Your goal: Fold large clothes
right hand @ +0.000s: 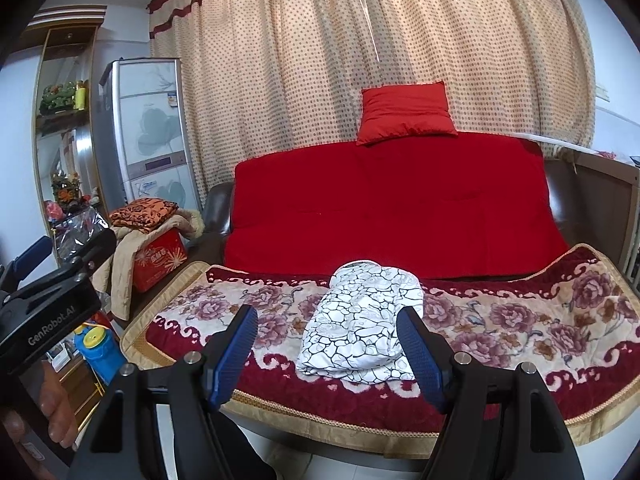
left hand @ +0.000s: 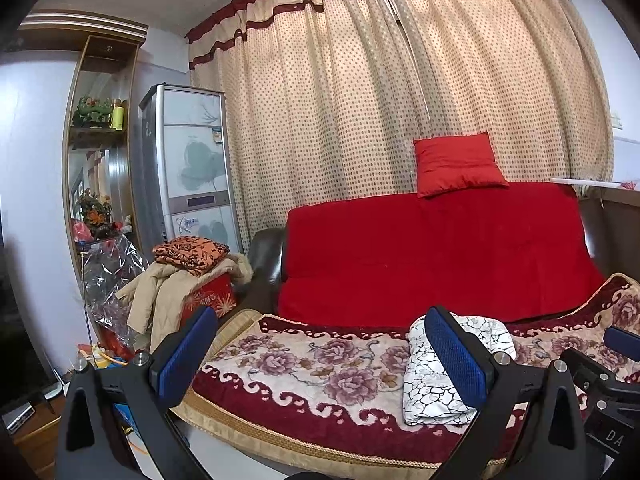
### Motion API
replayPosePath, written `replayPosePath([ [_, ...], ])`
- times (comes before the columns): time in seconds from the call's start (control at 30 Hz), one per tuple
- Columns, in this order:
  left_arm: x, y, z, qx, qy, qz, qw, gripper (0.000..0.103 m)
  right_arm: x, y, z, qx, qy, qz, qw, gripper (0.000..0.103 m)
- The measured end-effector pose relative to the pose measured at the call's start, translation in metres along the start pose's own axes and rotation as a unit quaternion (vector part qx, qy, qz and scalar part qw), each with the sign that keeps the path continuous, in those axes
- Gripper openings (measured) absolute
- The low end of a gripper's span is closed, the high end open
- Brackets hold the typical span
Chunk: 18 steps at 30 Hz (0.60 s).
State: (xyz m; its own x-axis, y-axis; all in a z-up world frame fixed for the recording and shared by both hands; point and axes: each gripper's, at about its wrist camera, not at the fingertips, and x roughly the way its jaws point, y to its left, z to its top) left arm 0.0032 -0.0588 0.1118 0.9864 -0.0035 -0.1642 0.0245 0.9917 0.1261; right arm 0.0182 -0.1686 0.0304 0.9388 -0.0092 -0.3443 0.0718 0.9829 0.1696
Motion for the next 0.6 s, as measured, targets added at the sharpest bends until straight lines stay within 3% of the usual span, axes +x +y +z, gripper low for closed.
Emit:
replayPosePath([
  [0.37, -0.0045, 0.0017, 0.0015, -0.001, -0.004, -0.007, 1.0000, 0.103, -0.0072, 0.0060, 0.0018, -0.006, -0.013, -0.004, 1.000, 0.075],
  [0.6, -0.0033, -0.0025, 0.0004, 0.005, -0.001, -0.013, 0.9999, 0.103, -0.0058, 0.0047, 0.0017, -0.008, -0.021, -0.028, 0.999, 0.075],
])
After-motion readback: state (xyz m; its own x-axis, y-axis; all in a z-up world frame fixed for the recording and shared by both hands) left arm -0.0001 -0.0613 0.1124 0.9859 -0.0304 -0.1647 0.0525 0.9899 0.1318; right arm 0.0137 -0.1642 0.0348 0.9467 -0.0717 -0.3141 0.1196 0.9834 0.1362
